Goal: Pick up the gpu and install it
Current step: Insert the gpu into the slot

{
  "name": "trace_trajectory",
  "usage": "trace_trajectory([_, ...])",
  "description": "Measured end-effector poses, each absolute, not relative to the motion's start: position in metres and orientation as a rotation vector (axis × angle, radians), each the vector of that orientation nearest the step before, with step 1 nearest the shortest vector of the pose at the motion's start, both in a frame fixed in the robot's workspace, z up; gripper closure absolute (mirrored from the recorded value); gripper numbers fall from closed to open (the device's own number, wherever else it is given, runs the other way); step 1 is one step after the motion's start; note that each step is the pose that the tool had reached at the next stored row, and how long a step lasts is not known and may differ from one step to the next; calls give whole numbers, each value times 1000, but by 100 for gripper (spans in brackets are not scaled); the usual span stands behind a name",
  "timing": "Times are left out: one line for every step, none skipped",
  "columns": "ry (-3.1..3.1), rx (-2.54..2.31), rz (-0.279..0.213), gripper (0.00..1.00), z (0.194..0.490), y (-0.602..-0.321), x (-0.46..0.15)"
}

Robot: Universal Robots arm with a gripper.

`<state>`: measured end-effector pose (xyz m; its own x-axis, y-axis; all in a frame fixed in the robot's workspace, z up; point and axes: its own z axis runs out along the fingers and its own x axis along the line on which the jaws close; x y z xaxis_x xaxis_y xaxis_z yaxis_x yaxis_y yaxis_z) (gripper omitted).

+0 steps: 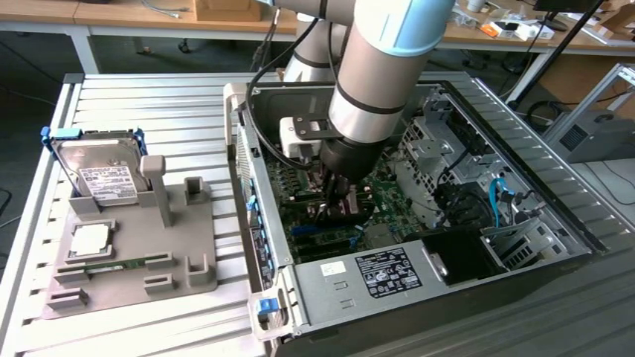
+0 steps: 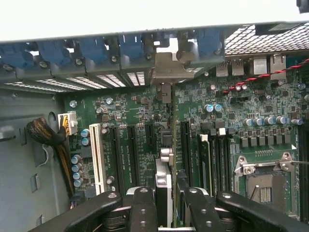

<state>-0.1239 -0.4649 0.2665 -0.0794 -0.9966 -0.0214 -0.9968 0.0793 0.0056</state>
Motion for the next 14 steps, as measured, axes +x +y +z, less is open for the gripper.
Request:
trace_trajectory([2299, -2123, 29, 73, 266, -465, -124])
trace_trajectory([2299, -2123, 29, 73, 266, -465, -124])
trace_trajectory([2299, -2124, 29, 73, 265, -465, -124])
trace_trajectory([2299, -2123, 29, 73, 265, -465, -125])
trace_trajectory([2299, -2123, 29, 73, 264, -465, -125])
trace_trajectory([2299, -2123, 29, 73, 264, -465, -125])
trace_trajectory([2299, -2123, 29, 73, 264, -465, -125])
trace_trajectory([2299, -2123, 29, 73, 263, -465, -125])
trace_trajectory([2299, -2124, 29, 73, 263, -465, -125])
trace_trajectory([2299, -2123, 29, 73, 262, -465, -125])
trace_trajectory([2299, -2123, 29, 73, 261, -465, -125])
trace_trajectory([2299, -2124, 29, 73, 261, -465, -125])
trace_trajectory([2299, -2124, 29, 73, 261, -465, -125])
trace_trajectory([2299, -2123, 29, 73, 261, -465, -126])
